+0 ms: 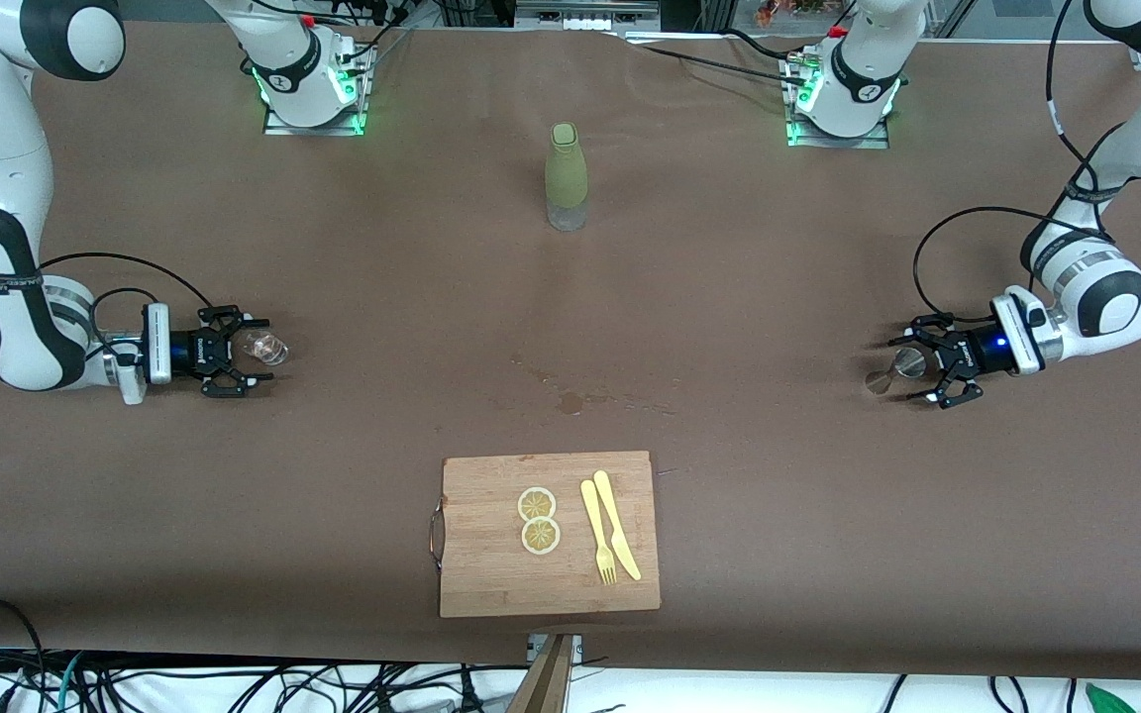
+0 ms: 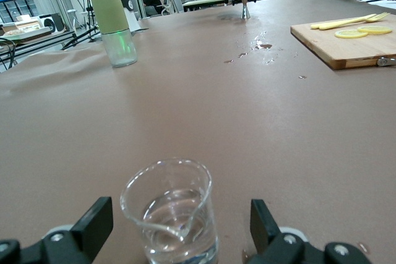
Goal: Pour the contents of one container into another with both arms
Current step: 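Close the right gripper on the beaker while the left gripper grasps the jigger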
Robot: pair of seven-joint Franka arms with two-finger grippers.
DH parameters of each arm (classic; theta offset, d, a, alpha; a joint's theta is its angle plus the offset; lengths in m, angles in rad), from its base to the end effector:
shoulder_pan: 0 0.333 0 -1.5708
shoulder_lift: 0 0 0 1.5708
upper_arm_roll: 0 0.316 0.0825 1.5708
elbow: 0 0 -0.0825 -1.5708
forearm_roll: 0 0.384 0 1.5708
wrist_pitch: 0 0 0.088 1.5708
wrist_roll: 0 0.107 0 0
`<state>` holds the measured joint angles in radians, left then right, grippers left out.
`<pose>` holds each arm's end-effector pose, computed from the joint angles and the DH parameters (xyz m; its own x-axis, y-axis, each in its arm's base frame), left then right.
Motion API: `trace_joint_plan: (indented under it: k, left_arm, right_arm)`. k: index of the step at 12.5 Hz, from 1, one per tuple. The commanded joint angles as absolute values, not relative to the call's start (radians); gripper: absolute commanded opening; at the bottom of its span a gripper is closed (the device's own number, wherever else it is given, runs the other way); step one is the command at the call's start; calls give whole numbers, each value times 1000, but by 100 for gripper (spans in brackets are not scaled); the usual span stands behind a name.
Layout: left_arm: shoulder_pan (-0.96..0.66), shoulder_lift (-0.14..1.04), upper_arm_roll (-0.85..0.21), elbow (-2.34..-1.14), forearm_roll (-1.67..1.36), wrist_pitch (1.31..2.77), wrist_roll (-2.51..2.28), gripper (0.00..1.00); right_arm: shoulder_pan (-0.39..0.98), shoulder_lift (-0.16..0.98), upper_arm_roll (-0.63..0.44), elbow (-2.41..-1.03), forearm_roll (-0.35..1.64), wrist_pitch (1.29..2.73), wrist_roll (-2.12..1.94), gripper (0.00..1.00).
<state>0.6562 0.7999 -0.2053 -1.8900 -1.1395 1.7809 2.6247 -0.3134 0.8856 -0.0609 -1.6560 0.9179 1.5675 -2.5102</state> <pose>0.5302 0.1661 0.0912 0.0741 -0.2242 0.9717 -0.9729 -0.2304 0.0210 0.5677 -0.1300 0.0864 0.0738 0.3990 0.9140 0.9762 0.1587 -0.1481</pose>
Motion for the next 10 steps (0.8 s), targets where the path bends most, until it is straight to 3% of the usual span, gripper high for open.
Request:
trace_joint_plan:
  k: [1,3,4,5,9,10]
  left_arm:
    - [626,822,-187,-1873,-1184,1764,2681,100]
    - [612,839,-186,-1875,-1204,1763,2681,99]
    - [611,841,-187,-1875,-1212,1758,2681,91]
    - [607,841,-187,-1875,-1212,1756,2681,84]
    - [603,847,-189,-1873,-1218,1747,2681,35]
    - [598,847,-190,-1873,-1230,1744,2681,21]
  right_arm:
    - [-313,896,-61,-1647,936,1568,-2525,88]
    - [-313,897,-63,-1647,934,1569,-2525,84]
    - [-313,896,-63,-1646,931,1569,-2525,69]
    - [-313,896,-63,-1646,930,1569,-2523,66]
    - [-311,897,-63,-1646,928,1585,-2517,59]
    - [-307,896,-63,-1644,925,1586,-2511,45]
